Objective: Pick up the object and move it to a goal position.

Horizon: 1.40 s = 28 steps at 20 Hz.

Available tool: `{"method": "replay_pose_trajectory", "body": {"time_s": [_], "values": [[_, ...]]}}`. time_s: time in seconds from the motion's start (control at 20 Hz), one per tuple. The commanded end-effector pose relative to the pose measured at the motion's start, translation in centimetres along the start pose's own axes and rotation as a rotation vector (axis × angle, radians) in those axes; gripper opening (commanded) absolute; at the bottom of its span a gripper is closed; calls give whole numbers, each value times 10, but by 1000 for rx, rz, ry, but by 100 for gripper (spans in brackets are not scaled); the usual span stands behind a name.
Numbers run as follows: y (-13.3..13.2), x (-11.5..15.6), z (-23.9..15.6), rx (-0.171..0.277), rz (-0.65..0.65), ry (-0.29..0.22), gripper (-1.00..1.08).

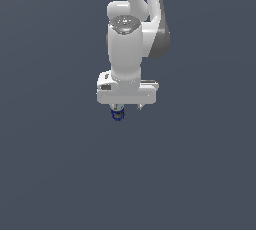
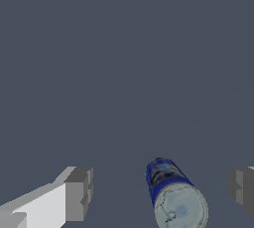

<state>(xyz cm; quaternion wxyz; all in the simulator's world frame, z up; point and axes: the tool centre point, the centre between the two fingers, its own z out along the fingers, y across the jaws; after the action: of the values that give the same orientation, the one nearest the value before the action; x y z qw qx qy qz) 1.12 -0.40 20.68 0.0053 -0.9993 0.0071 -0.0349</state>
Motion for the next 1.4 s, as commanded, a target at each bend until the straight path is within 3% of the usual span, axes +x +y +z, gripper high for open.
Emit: {"method": "replay_pose_trajectory", "body": {"time_s": [0.0,0.55,1.35], "values": [[2,0,-1,0,4,1,100],[10,-15,14,-3,96,-12,100],[46,-84,67,-24,473,-57,100]]}}
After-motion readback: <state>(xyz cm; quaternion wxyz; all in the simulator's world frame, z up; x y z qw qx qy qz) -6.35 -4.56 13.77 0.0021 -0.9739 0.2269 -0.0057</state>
